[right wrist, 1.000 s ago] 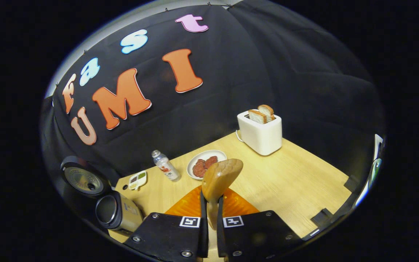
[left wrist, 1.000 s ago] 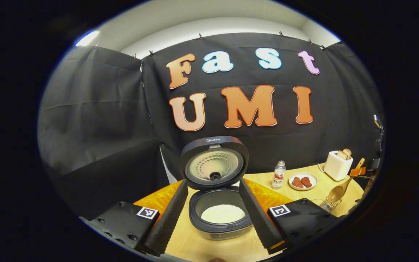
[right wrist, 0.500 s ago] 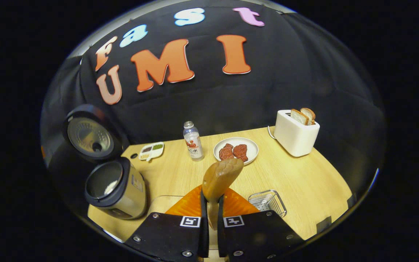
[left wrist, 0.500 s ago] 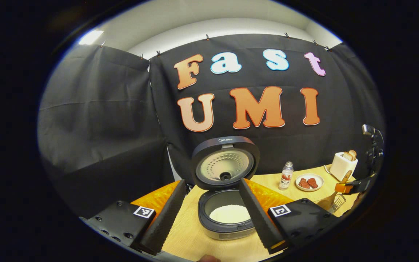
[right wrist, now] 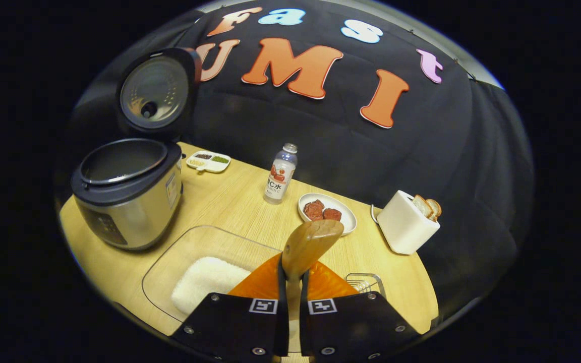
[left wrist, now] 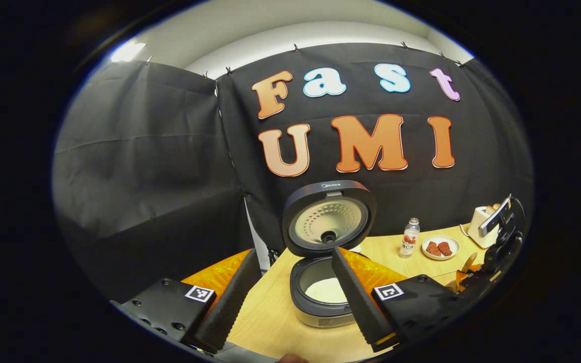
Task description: Close the left gripper, press the button to open the rice cooker; take a wooden spoon from the chopstick holder with the right hand, scoop a spoonful of rice and pour it into the rice cooker, then put the wooden spoon back into the chopstick holder.
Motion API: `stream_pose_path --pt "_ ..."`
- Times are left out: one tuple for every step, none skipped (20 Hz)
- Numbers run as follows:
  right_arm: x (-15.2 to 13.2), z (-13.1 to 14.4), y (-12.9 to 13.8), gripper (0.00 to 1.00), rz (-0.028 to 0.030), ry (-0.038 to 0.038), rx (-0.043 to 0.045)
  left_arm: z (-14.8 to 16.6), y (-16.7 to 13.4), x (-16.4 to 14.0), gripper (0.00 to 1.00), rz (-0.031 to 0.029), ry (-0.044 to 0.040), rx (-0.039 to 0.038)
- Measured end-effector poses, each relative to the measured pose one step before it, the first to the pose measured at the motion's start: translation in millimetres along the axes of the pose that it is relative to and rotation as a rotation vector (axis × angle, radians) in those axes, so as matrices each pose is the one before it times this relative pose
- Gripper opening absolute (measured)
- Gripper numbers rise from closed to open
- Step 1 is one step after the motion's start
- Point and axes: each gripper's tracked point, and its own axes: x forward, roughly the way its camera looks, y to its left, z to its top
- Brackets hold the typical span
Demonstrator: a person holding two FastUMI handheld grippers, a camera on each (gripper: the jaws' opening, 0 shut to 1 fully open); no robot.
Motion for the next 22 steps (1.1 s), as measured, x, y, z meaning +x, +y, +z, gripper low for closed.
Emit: stream_pose_path --pt "4.34 -1.33 0.27 0.08 -0.01026 -0.01926 -0.0324 -0.6 0.85 0.58 0.97 0.00142 0.00168 -0.00022" --pt "1.09 -0.79 4.35 0.08 -0.00123 -0.00886 -0.03043 -1.37 0.97 -0.07 1.0 0.00049 0.00354 -0.00008" --pt "-0.3 -0.52 5.41 0.08 -0.00107 -0.00953 -0.02294 -0.31 1.22 0.12 1.0 0.00128 0.00397 0.00105" --pt "-0.72 -0.83 7.0 0.08 0.00253 -0.00807 -0.02585 -1.33 1.88 -0.59 1.0 0.0015 0.00167 0.00176" --pt "-1.01 -1.21 5.57 0.08 0.00372 0.00029 -0.01246 0.2 1.73 0.21 1.0 0.00348 0.00015 0.00213" --pt "-0.29 -2.22 4.93 0.08 0.00461 0.00402 0.01075 -0.32 1.69 0.02 0.99 0.00166 0.00085 0.00207" --pt "-2.5 -1.85 1.49 0.08 -0.00566 -0.00407 0.01199 0.05 2.43 0.61 0.97 0.00281 0.00042 0.00151" --pt "1.37 -0.92 0.42 0.08 -0.00484 0.00023 0.0117 -0.44 2.42 -0.83 0.96 0.00191 0.00116 0.00117" --pt "-0.72 0.54 1.3 0.08 -0.00436 0.00176 0.02545 -0.26 2.26 0.32 0.94 0.00461 0.00052 0.00151" --pt "0.09 0.34 0.35 0.08 0.0061 0.00557 0.03591 -0.69 1.65 -0.66 0.94 0.00038 0.00093 0.00023" --pt "0.93 1.1 2.39 0.08 0.00244 -0.00029 0.04157 -0.63 0.95 -0.25 0.94 0.00048 0.00107 0.0009" --pt "-0.99 2.31 0.1 0.08 0.00534 -0.00399 0.03183 -0.23 2.12 -1.08 0.94 -0.00041 -0.00051 -0.0003" --pt "-1.62 2.19 2.32 0.08 0.01187 -0.00258 0.03463 0.18 0.98 0.75 0.94 0.00107 0.00046 0.00018" --pt "-1.56 3.08 2.99 0.08 0.01314 -0.00445 0.04414 -0.78 1.52 -0.49 0.94 0.00124 0.00064 0.00003" --pt "-2.28 1.97 4.71 0.08 0.01808 0.00326 0.05264 0.58 1.35 1.0 0.94 -0.00042 0.0009 -0.00081" --pt "-1.54 0.14 2.59 0.08 0.01319 0.00263 0.05065 -0.8 0.3 0.81 0.94 -0.00077 0.0014 -0.00017" --pt "-0.51 0.21 2.94 0.08 0.01391 0.00611 0.04887 -0.94 0.67 -0.31 0.94 -0.0014 0.00131 0.0007" --pt "0.27 -0.02 -0.68 0.08 0.0044 0.00384 0.03627 -0.78 0.39 0.54 0.94 -0.00239 0.00253 0.00215" --pt "-0.7 -1.53 1.23 0.08 0.01319 0.00891 0.05105 -0.97 -0.11 0.25 0.94 -0.00351 0.00252 0.0013" --pt "0.39 0.22 -1.79 0.08 0.00141 0.00992 0.0526 -0.61 -0.75 -0.15 0.94 -0.00407 0.00327 0.00221" --pt "0.87 -0.93 -0.32 0.08 0.00895 0.01304 0.06323 0.81 -0.44 0.53 0.94 -0.00426 0.0011 0.0018" --pt "1.13 0.49 -1.18 0.08 -0.00383 0.00705 0.05512 -0.61 0.57 0.01 0.94 -0.00393 0.00044 0.00229"
